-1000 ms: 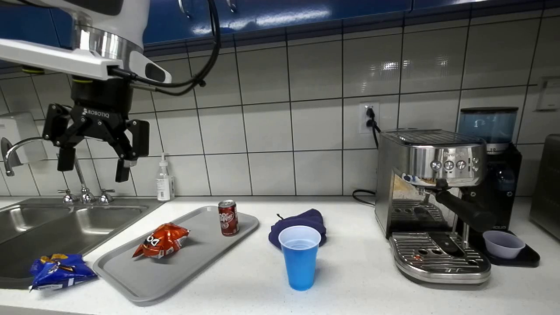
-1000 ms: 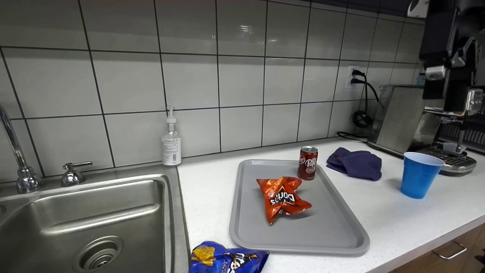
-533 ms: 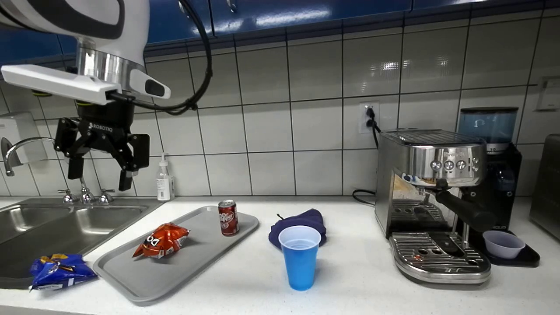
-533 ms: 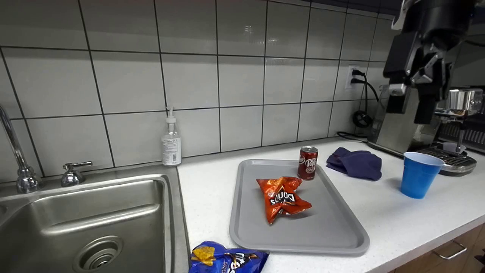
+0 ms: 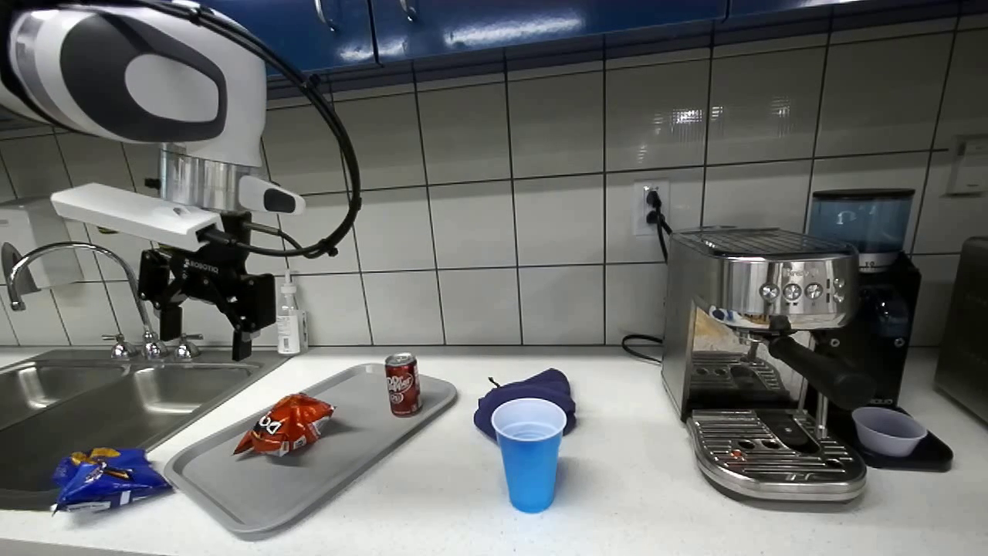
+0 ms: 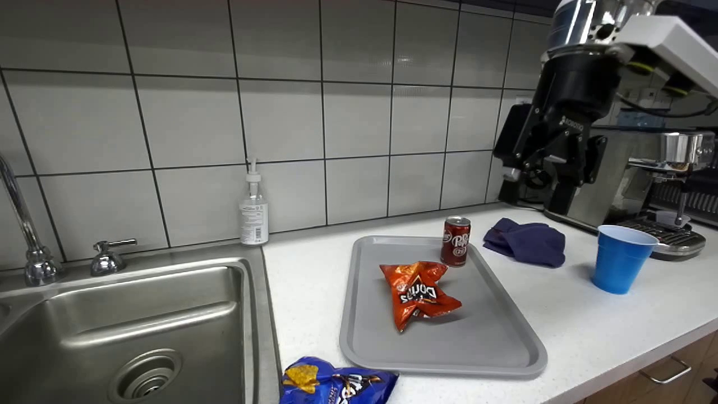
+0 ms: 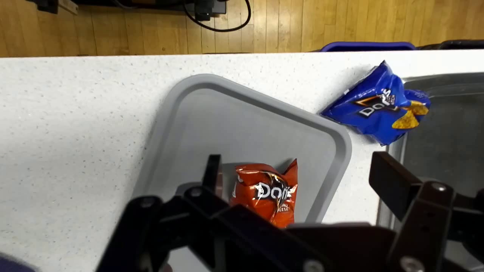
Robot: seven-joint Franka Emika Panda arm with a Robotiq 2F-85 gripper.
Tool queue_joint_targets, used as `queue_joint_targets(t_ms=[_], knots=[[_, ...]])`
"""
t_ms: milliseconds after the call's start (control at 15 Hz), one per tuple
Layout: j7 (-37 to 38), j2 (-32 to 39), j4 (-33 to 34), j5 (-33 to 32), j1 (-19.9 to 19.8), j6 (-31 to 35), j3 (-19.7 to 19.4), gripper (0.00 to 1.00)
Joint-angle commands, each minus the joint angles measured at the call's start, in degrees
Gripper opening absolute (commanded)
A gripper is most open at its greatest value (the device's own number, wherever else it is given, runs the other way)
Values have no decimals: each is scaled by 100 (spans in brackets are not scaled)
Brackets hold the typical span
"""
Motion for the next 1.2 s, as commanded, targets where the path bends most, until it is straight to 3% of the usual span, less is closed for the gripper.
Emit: queue_joint_targets(t_ms=[0,400,1133], knots=[[463,484,61,326,66,676,169,100],[1060,1209,200,543,25,1493,246,100],[846,1188,152,470,9,1420,193,100]])
